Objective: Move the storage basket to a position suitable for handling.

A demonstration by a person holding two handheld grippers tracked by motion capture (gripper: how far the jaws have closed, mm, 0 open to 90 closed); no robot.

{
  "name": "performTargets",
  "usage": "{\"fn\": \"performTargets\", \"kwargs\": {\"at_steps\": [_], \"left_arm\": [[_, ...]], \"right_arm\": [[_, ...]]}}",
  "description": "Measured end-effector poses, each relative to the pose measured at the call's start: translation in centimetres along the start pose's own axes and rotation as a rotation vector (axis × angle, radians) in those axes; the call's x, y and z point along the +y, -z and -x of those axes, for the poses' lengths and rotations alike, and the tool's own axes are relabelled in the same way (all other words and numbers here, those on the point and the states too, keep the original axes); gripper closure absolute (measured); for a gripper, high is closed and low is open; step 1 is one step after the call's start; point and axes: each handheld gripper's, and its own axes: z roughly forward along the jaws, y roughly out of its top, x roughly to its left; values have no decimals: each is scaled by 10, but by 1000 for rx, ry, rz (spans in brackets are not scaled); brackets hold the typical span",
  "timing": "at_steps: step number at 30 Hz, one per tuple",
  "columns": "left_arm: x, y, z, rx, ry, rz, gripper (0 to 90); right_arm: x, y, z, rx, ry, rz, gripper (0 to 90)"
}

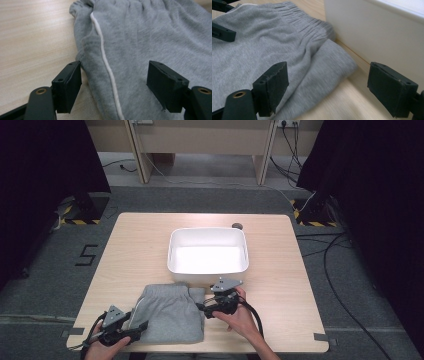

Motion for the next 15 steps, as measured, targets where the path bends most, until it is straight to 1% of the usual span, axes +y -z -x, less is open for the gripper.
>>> {"fn": "performTargets", "kwargs": {"at_steps": [3, 6, 8, 9, 10, 12, 15], "left_arm": [[-2, -2, 0, -10, 6, -10, 291], [-3, -2, 1, -26, 7, -7, 341], [-5, -3, 2, -30, 2, -2, 373], [-5, -3, 3, -29, -2, -1, 378], [-5, -3, 3, -29, -10, -2, 380], [-4, -3, 3, -34, -23, -7, 393], [-4, -3, 4, -41, -24, -7, 420]], "right_arm": [[4, -12, -2, 8, 2, -14, 179], [7, -24, -3, 15, 5, -27, 181], [9, -33, -4, 21, 3, -37, 180], [10, -37, -5, 24, 10, -37, 180], [11, -40, -5, 28, 0, -44, 181], [12, -47, -5, 34, 0, -48, 186], [13, -56, -5, 37, -13, -63, 200]]}}
